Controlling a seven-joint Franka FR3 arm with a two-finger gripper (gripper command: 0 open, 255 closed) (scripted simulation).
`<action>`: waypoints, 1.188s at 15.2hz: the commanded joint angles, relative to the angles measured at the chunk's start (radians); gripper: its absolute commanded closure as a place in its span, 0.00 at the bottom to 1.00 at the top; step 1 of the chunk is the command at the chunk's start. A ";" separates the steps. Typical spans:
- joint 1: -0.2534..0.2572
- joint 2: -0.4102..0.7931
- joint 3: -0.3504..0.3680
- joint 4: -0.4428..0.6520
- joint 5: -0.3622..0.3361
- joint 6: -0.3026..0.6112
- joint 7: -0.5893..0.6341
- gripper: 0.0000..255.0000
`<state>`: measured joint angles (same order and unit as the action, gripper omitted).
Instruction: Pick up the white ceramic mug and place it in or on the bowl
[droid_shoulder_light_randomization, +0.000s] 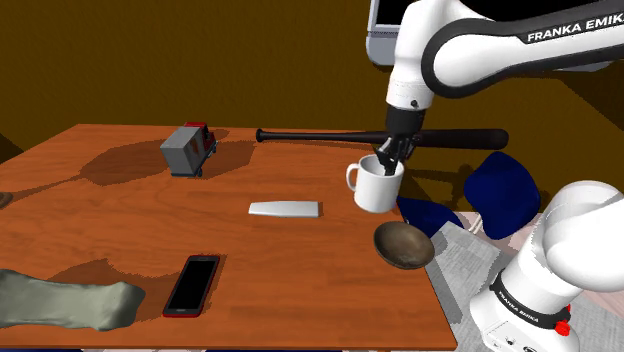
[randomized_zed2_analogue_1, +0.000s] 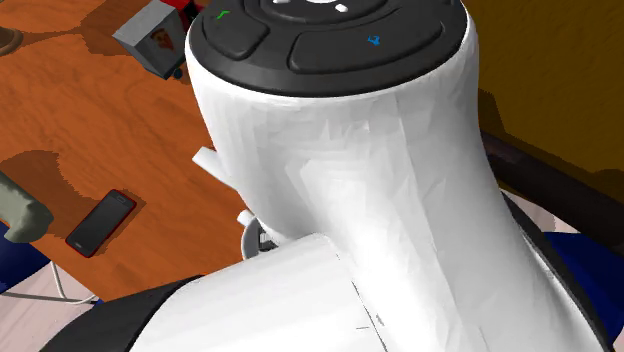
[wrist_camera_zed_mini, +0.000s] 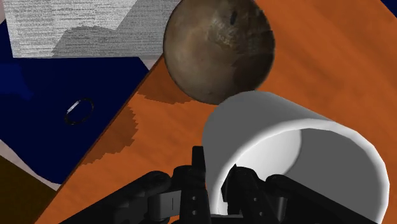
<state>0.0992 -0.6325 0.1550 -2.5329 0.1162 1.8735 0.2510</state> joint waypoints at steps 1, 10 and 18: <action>0.013 -0.099 -0.001 -0.061 0.011 -0.038 0.004 1.00; 0.044 -0.314 -0.003 -0.225 0.031 -0.090 0.011 1.00; 0.051 -0.297 0.012 -0.324 0.047 0.027 0.007 1.00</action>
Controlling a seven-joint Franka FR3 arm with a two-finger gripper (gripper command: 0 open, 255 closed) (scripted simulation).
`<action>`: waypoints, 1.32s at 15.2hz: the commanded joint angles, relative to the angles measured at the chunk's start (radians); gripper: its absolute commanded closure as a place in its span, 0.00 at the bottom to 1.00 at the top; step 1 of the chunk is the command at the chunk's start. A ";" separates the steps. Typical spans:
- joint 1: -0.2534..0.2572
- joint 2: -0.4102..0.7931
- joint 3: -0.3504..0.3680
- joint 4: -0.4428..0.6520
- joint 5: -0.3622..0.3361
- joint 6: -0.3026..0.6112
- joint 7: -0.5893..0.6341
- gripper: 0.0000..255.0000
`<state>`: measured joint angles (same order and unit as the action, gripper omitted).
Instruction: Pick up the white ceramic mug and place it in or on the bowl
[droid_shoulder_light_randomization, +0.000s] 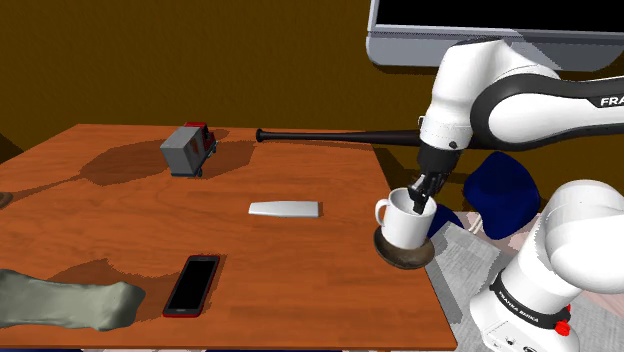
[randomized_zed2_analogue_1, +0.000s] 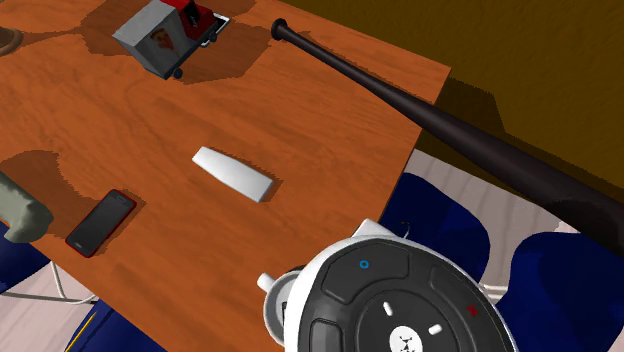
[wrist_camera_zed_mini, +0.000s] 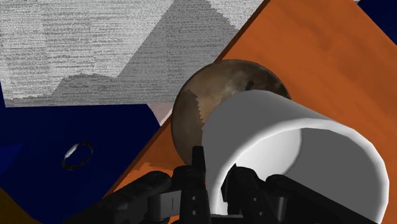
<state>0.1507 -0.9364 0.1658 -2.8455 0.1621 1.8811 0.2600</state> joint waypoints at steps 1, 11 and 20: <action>0.001 0.011 0.003 -0.023 0.004 0.035 -0.002 1.00; 0.005 0.030 0.011 -0.064 0.012 0.094 -0.004 1.00; -0.002 0.010 0.000 -0.006 0.000 0.016 -0.003 0.00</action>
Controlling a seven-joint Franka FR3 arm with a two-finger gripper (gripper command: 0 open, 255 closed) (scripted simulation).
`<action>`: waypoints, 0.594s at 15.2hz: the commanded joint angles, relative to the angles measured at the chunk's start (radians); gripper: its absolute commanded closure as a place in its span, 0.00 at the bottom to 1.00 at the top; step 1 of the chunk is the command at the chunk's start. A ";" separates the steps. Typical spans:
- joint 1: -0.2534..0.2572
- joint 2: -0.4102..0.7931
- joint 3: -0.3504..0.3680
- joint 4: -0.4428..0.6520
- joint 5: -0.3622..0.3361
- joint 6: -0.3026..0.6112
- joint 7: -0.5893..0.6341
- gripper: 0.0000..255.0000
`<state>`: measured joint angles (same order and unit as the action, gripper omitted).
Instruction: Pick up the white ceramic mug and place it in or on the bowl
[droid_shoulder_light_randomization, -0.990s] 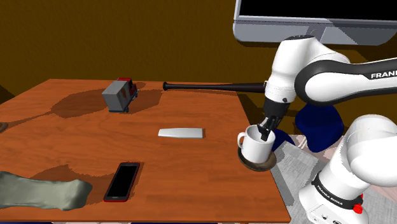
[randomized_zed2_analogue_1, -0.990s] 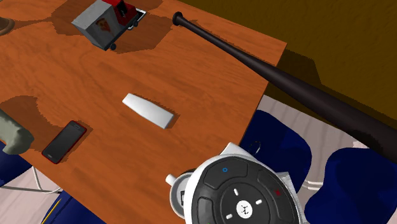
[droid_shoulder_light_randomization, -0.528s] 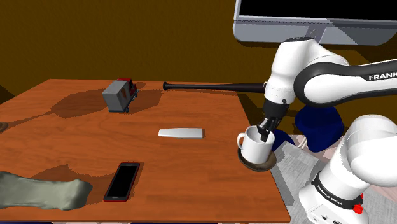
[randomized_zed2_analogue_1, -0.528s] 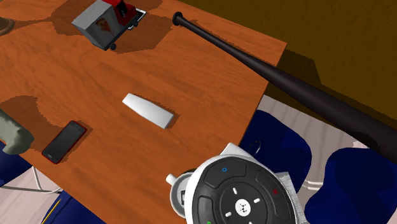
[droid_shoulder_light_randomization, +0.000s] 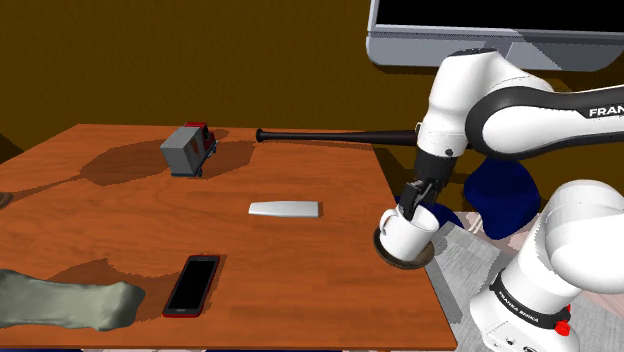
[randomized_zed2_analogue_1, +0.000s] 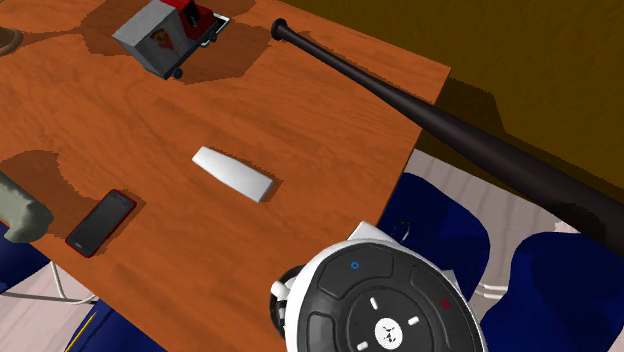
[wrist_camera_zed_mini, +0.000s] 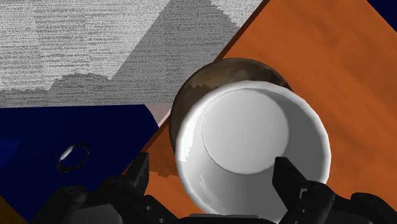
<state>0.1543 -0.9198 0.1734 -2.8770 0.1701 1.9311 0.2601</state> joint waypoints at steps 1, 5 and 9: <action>-0.009 -0.013 -0.013 0.057 -0.014 -0.071 -0.003 0.00; -0.011 -0.017 -0.017 0.081 -0.019 -0.099 -0.002 0.00; -0.011 -0.017 -0.017 0.081 -0.019 -0.099 -0.002 0.00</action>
<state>0.1438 -0.9363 0.1562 -2.7957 0.1515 1.8324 0.2582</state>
